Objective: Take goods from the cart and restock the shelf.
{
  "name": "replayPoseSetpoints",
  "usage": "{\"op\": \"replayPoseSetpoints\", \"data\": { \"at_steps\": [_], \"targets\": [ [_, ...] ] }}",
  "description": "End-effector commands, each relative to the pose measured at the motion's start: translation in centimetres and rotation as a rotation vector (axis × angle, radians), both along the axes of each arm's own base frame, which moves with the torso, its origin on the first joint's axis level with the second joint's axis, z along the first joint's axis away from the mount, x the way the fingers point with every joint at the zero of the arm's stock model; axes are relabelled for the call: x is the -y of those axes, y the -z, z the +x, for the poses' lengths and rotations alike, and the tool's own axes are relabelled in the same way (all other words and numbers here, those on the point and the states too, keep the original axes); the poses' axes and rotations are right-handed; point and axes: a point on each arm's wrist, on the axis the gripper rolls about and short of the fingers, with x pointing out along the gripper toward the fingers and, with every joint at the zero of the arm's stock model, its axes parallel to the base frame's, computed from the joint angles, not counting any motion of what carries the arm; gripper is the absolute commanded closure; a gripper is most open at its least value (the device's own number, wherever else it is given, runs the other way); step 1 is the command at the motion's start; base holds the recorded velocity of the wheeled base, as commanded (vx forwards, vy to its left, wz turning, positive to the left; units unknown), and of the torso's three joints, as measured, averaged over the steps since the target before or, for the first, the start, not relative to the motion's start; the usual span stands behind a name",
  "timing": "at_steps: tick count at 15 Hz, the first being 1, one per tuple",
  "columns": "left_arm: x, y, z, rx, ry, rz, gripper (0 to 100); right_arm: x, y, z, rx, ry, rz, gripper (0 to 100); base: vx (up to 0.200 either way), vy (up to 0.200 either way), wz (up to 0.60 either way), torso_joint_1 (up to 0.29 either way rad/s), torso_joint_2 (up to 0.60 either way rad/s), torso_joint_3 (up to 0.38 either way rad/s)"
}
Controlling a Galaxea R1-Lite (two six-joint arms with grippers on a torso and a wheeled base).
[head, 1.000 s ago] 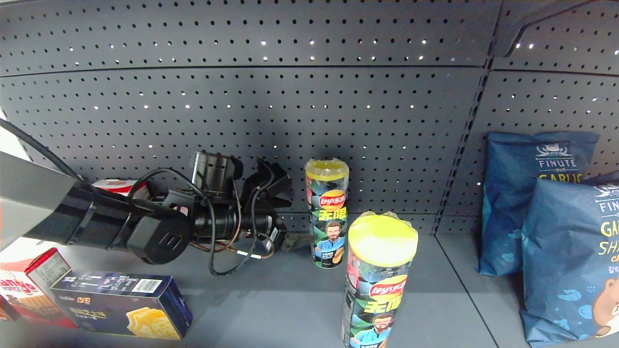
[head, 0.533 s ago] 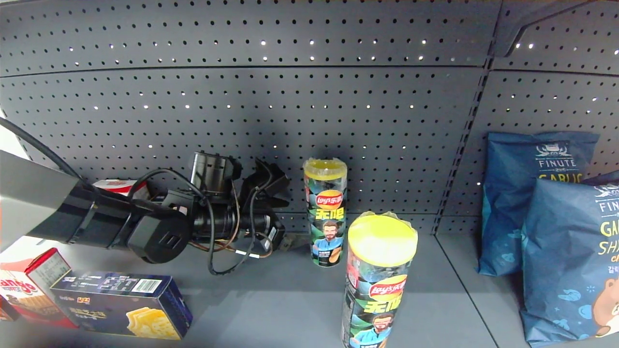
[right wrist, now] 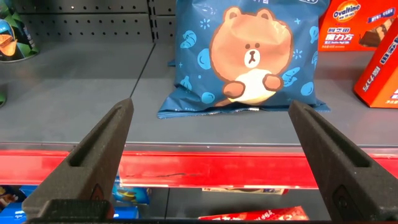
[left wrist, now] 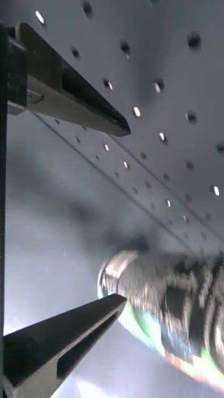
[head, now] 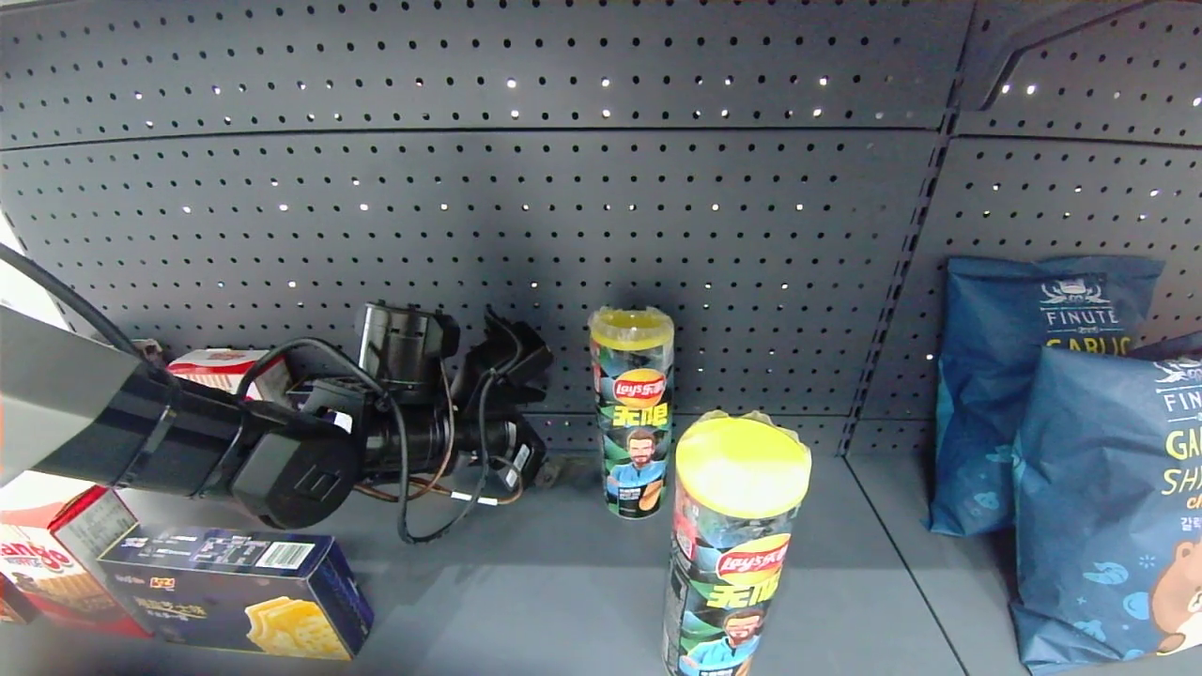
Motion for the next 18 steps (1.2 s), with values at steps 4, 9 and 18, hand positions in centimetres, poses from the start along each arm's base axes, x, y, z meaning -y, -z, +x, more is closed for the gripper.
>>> {"op": "replayPoseSetpoints", "data": {
  "at_steps": [4,9,18],
  "targets": [
    [-0.1,-0.2,0.3,0.025,-0.133,0.044,0,0.0,0.0,0.0,0.0,0.0,0.0,0,0.0,0.0,0.0,0.0,0.0,0.0],
    [0.8,-0.5,0.3,0.042,-0.203,0.044,0,0.0,0.0,0.0,0.0,0.0,0.0,0,0.0,0.0,0.0,0.0,0.0,0.0],
    [2.9,0.1,0.3,0.028,-0.166,0.036,0,0.0,0.0,0.0,0.0,0.0,0.0,0,0.0,0.0,0.0,0.0,0.0,0.0]
  ]
}}
